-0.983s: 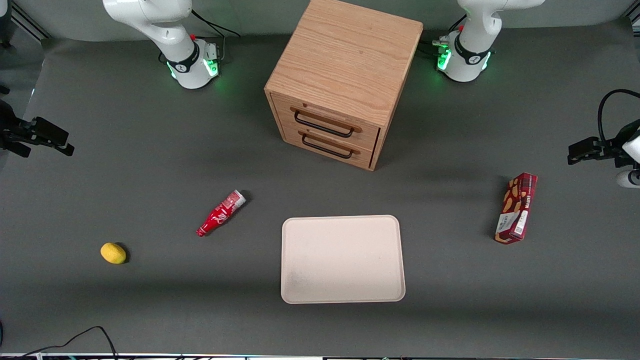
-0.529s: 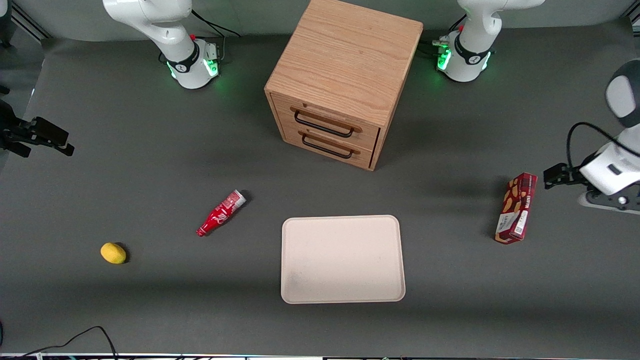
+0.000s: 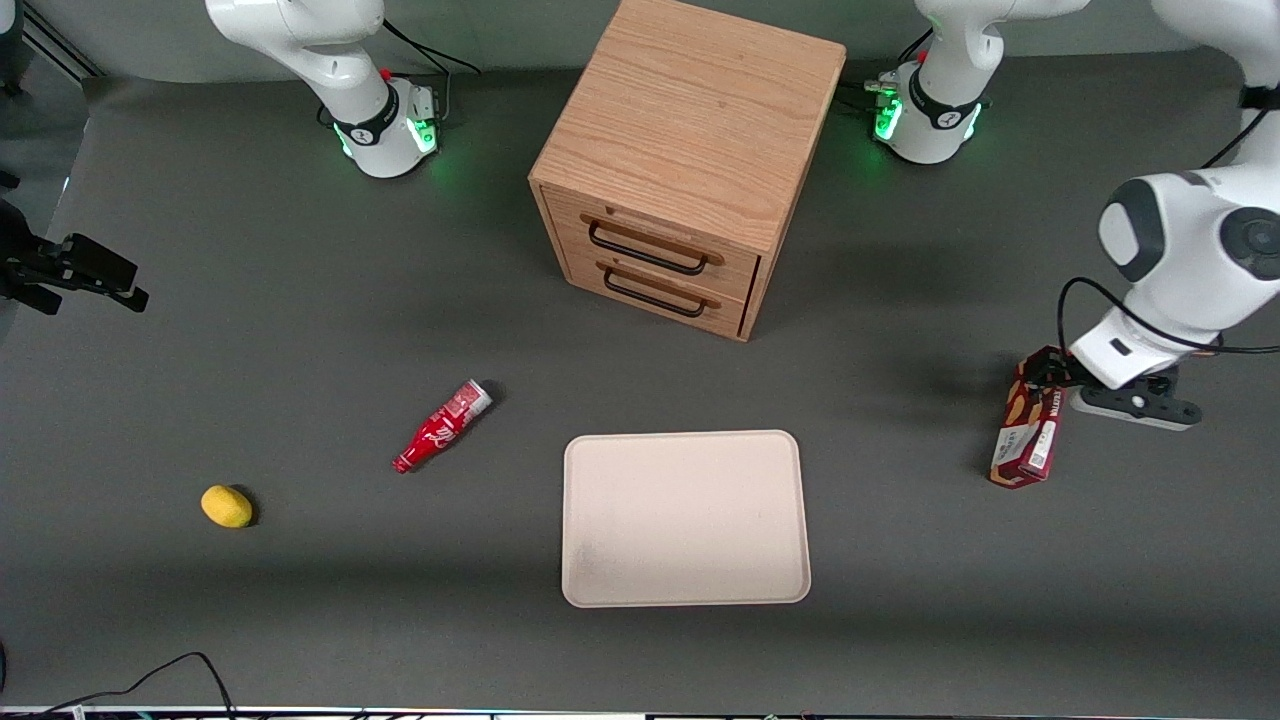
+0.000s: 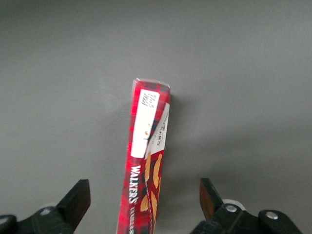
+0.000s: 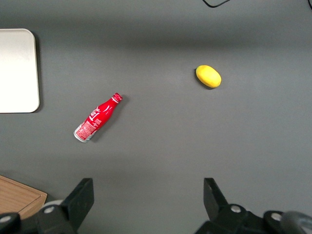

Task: Place red cookie box on tray
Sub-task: 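Lower the open left gripper onto the red cookie box and close it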

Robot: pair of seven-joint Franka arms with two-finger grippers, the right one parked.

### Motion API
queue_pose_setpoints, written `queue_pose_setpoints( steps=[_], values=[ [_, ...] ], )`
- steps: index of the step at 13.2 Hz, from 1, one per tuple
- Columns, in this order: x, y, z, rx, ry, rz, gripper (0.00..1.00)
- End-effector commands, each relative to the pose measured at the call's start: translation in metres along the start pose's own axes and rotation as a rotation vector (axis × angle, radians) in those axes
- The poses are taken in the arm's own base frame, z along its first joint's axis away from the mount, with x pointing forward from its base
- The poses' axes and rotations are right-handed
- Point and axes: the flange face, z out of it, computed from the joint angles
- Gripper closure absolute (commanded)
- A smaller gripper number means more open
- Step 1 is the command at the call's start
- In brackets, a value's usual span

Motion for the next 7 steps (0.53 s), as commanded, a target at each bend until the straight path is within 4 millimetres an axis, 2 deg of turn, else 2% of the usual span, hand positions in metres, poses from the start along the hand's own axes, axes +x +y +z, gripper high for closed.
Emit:
queue_pose_setpoints(
  steps=[1,4,5,7],
  values=[
    [-0.006,-0.001,0.025,-0.003,0.009,0.098,0.0],
    [-0.008,-0.002,0.049,0.006,0.015,0.16,0.0],
    [-0.013,-0.011,0.057,0.0,0.011,0.157,0.0],
    [-0.016,-0.015,0.066,-0.027,0.026,0.165,0.0]
  ],
)
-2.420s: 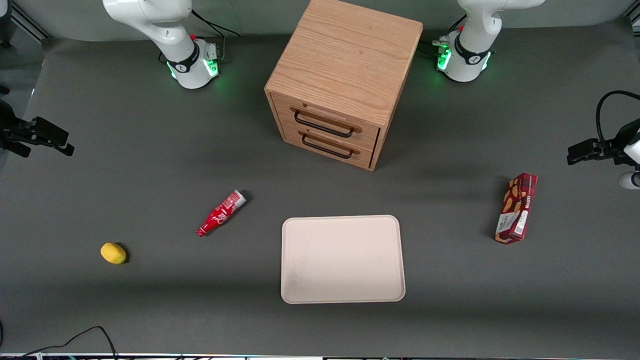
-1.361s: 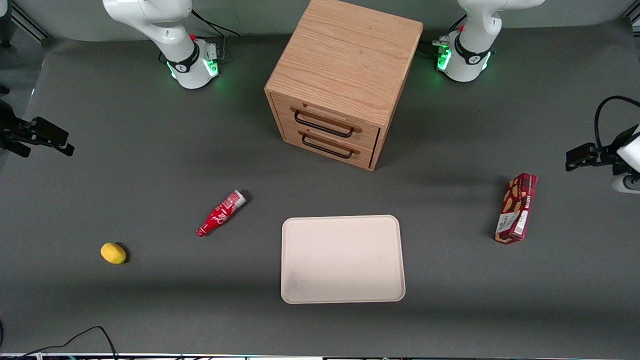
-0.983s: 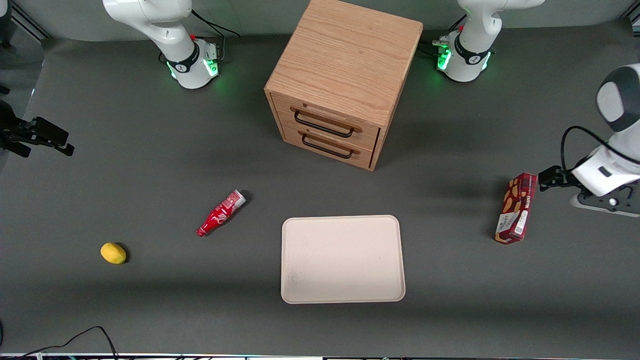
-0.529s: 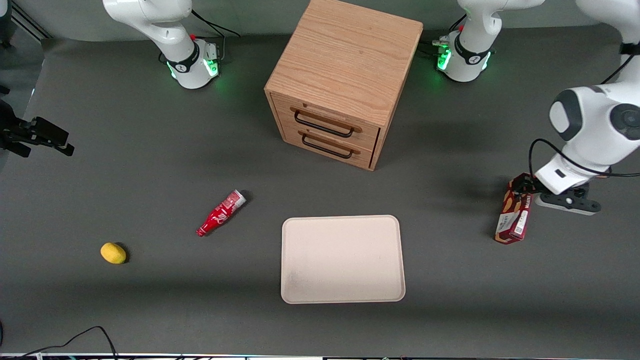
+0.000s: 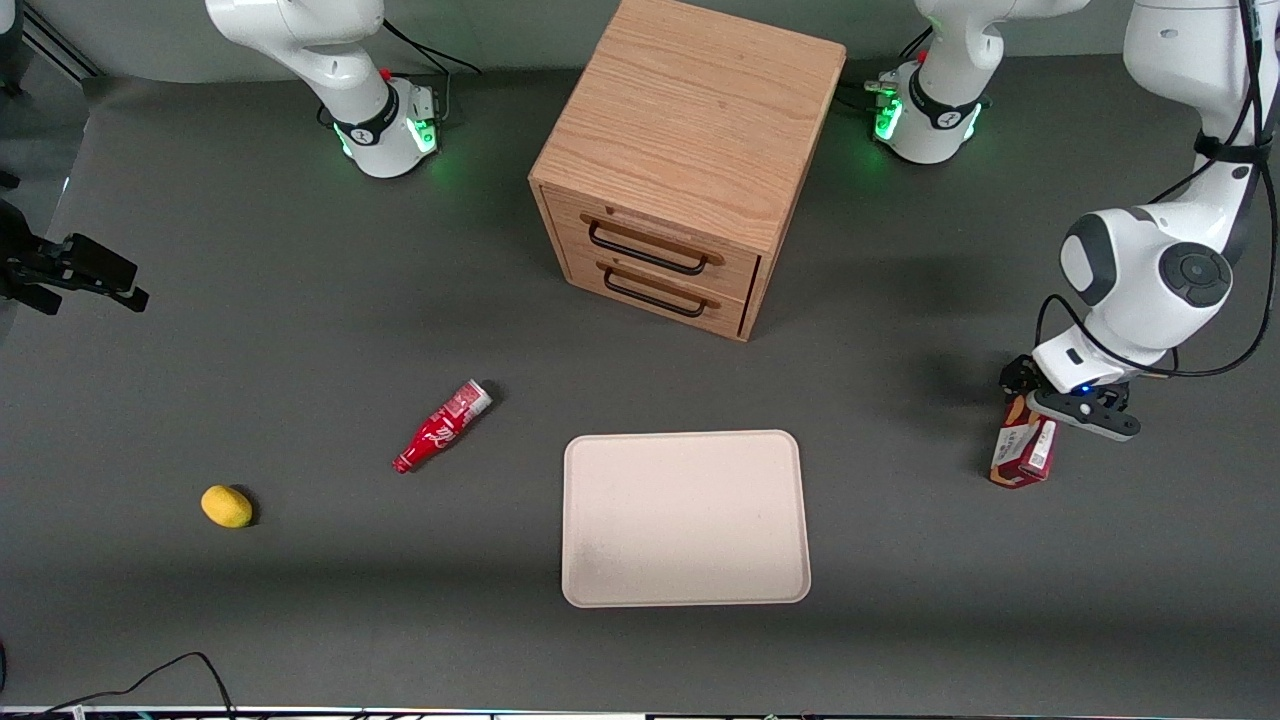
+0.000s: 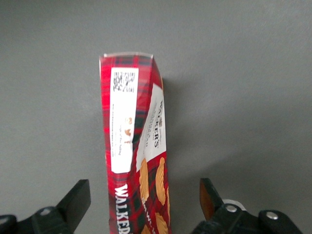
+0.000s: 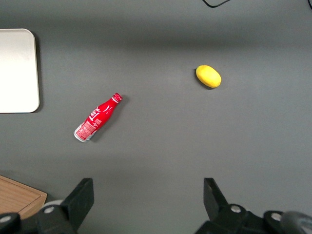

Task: Place red cookie box on tray
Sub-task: 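Lower the open left gripper onto the red cookie box and close it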

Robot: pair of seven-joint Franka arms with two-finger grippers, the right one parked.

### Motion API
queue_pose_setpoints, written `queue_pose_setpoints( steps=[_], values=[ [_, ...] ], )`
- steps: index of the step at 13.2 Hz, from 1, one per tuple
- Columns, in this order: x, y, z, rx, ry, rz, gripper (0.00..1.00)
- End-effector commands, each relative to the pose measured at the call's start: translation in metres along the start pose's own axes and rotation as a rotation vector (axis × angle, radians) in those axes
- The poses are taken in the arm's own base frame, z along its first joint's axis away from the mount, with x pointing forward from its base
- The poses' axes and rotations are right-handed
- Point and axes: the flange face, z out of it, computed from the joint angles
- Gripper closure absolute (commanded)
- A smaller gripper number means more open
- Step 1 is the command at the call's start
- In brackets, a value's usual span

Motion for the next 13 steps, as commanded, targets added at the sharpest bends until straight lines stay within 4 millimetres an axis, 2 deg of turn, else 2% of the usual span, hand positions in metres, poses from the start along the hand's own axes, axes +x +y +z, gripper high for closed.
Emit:
queue_pose_setpoints(
  steps=[1,2,3,5,6,8,13],
  values=[
    [-0.0042,-0.009,0.009,-0.027,0.039,0.033,0.0],
    [-0.0045,-0.0095,0.0114,-0.041,0.047,0.036,0.02],
    [-0.0051,-0.0098,0.0123,-0.046,0.05,0.035,0.07],
    [-0.0043,-0.0104,0.0121,-0.046,0.051,0.035,0.3],
    [-0.0048,-0.0111,0.0121,-0.046,0.052,0.032,0.47],
    [-0.0048,-0.0121,0.0105,-0.044,0.054,0.032,0.98],
    [-0.0013,-0.0138,0.0057,-0.045,0.058,0.048,1.0]
  ],
)
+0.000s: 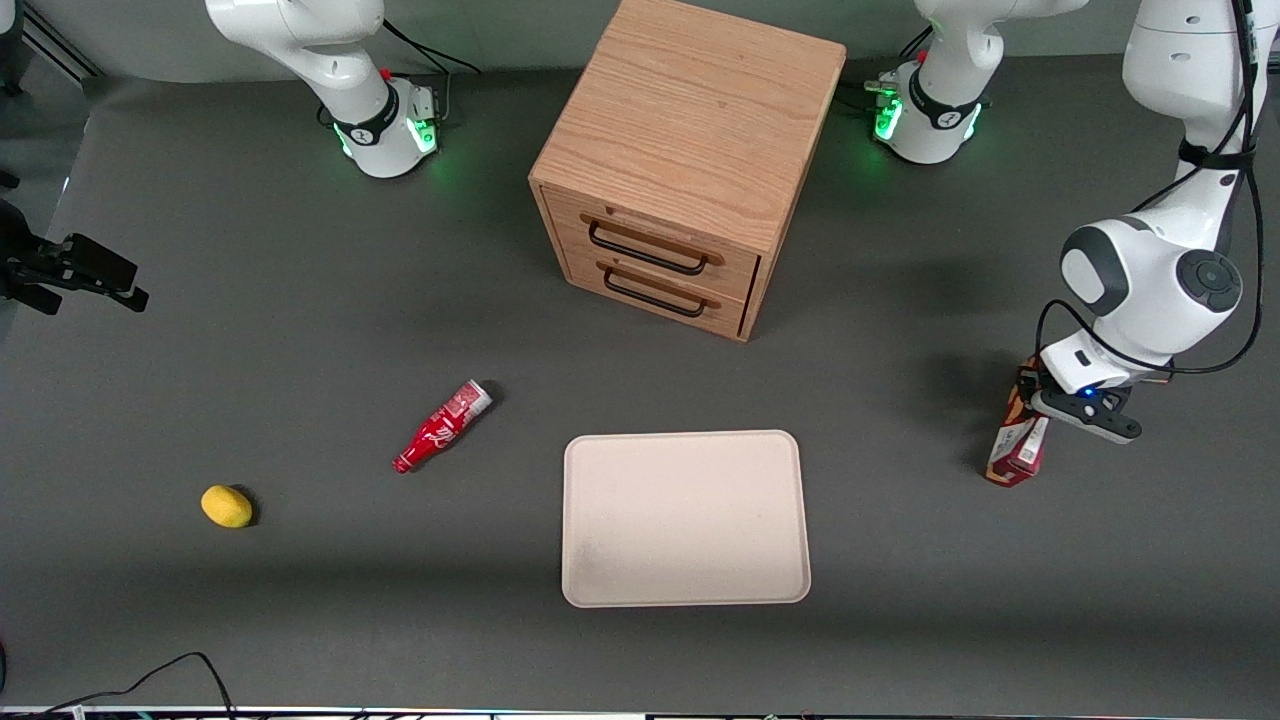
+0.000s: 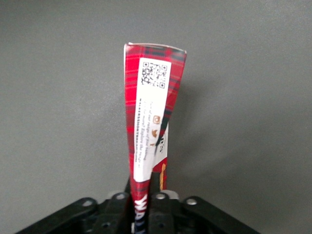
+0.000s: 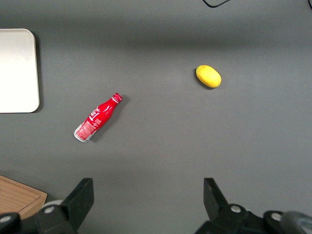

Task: Place red cookie box on tray
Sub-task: 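Lift the red cookie box and carry it toward the cream tray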

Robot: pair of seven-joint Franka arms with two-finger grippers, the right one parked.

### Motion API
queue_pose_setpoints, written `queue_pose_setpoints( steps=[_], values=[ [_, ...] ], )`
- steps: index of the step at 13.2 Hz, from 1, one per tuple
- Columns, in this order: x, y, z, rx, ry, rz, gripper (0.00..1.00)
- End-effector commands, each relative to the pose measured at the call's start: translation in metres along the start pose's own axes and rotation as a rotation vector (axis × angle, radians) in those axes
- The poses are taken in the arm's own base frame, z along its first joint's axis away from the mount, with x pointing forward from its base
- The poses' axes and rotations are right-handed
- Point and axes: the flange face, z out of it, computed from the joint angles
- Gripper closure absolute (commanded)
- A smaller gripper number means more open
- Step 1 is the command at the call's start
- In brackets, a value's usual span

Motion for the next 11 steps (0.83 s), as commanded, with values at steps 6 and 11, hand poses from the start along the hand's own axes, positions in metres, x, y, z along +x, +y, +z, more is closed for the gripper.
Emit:
queue_pose_setpoints(
  steps=[6,11],
  values=[
    [0.071,-0.025,-0.155,-0.145,-0.033,-0.029,1.0],
    [0.107,-0.031,-0.298,-0.134,-0.153,-0.087,1.0]
  ],
)
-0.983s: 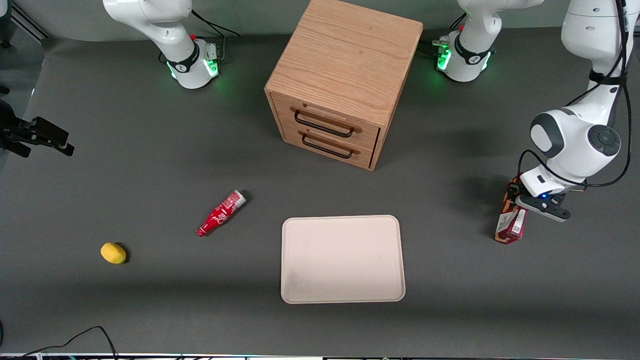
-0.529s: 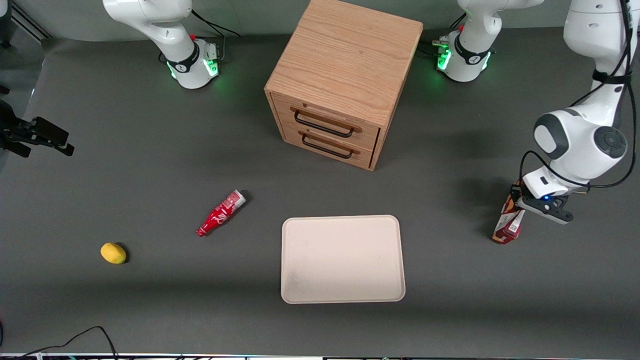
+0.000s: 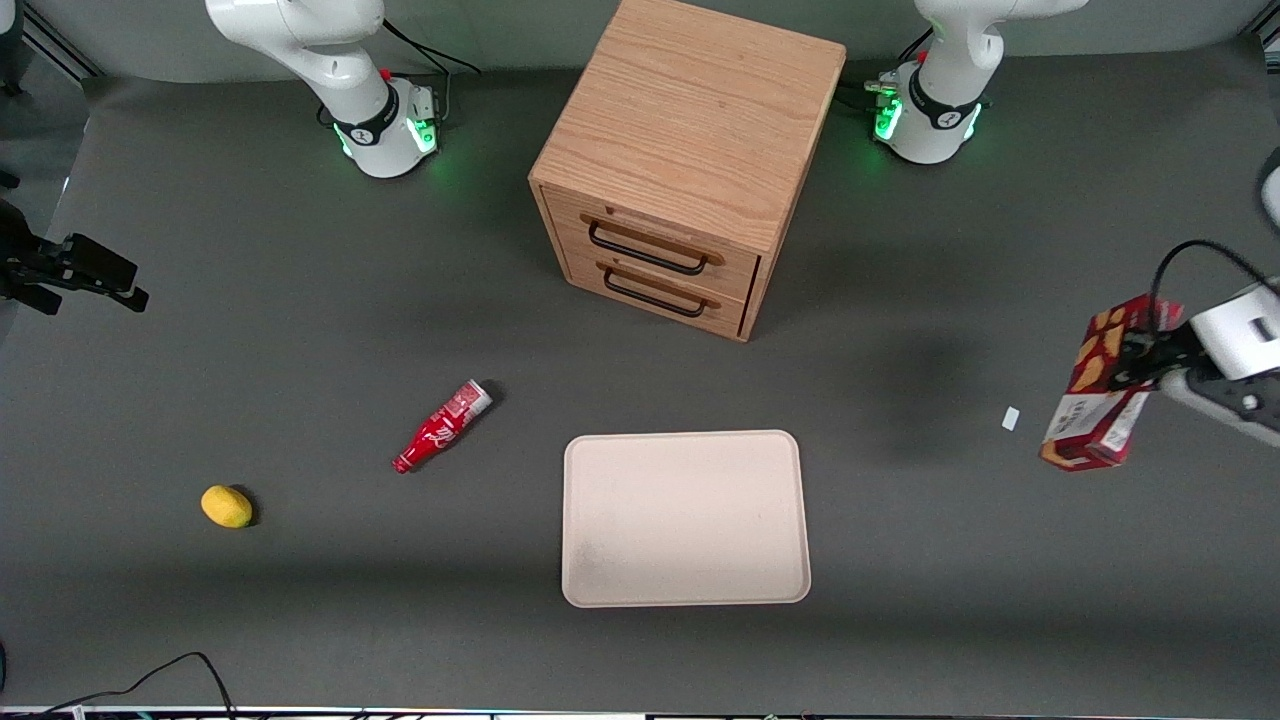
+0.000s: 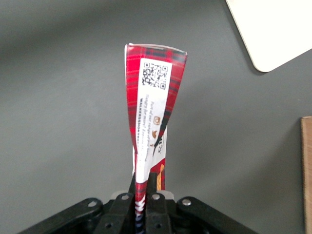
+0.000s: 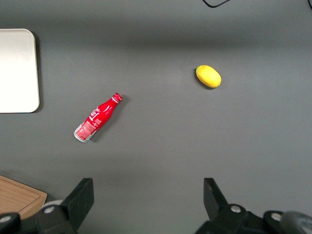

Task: Place red cookie box on tray
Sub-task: 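Lift the red cookie box and carry it toward the cream tray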

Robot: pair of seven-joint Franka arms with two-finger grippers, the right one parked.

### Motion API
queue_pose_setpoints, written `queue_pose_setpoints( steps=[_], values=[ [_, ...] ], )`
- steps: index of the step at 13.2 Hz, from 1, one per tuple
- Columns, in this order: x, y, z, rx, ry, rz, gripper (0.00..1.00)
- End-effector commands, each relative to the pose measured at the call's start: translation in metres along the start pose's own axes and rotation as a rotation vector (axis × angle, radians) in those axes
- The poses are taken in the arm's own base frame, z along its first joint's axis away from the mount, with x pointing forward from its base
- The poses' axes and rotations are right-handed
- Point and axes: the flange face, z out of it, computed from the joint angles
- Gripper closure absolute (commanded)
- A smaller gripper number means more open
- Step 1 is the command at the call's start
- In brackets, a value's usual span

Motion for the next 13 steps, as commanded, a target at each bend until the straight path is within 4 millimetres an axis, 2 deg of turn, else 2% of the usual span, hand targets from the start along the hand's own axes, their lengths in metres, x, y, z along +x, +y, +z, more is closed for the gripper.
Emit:
queue_pose_setpoints(
  steps=[1,2,4,6,7,9,10,12,13],
  values=[
    [0.012,0.009,-0.056,0.02,-0.03,-0.039,1.0],
    [0.015,0.014,-0.068,0.024,-0.026,-0.053,1.0],
    [0.03,0.034,-0.07,0.034,-0.029,-0.083,1.0],
    [0.064,0.078,-0.063,0.043,-0.027,-0.136,1.0],
    [0.088,0.108,-0.06,0.056,-0.018,-0.167,1.0],
    [0.135,0.16,-0.04,0.068,-0.011,-0.244,1.0],
    [0.156,0.182,-0.024,0.072,0.002,-0.276,1.0],
    [0.2,0.238,0.022,0.08,0.035,-0.339,1.0],
    [0.218,0.255,0.047,0.082,0.066,-0.366,1.0]
  ],
)
